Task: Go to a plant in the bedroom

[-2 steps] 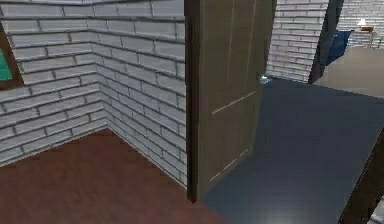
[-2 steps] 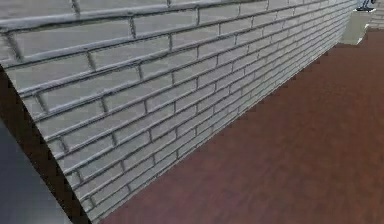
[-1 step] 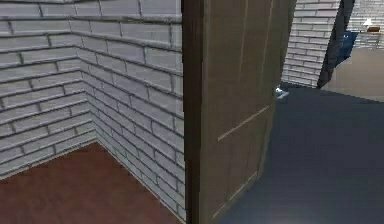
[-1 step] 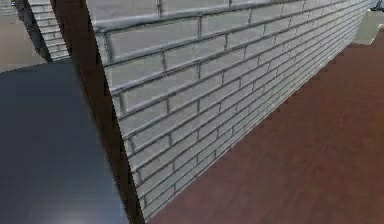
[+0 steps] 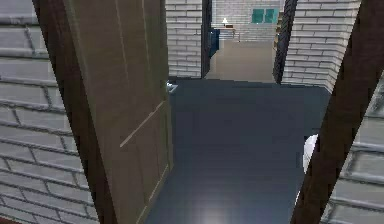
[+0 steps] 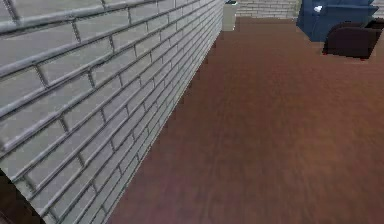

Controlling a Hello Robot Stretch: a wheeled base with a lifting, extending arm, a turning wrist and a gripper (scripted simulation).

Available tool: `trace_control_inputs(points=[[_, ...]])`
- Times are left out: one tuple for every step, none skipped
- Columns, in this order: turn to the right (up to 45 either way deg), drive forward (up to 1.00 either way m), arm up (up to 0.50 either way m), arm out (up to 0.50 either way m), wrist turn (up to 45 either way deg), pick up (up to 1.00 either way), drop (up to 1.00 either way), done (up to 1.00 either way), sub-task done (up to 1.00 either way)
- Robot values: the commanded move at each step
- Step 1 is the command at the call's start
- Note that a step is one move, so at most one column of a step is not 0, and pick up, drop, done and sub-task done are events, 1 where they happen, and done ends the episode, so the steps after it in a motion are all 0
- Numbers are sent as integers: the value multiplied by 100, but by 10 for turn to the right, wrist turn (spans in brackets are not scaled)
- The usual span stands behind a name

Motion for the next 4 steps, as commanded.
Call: trace_control_inputs(points=[[0, 20, 0, 0, 0, 0, 0, 0, 0], [0, 75, 0, 0, 0, 0, 0, 0, 0], [360, 0, 0, 0, 0, 0, 0, 0, 0], [0, 80, 0, 0, 0, 0, 0, 0, 0]])
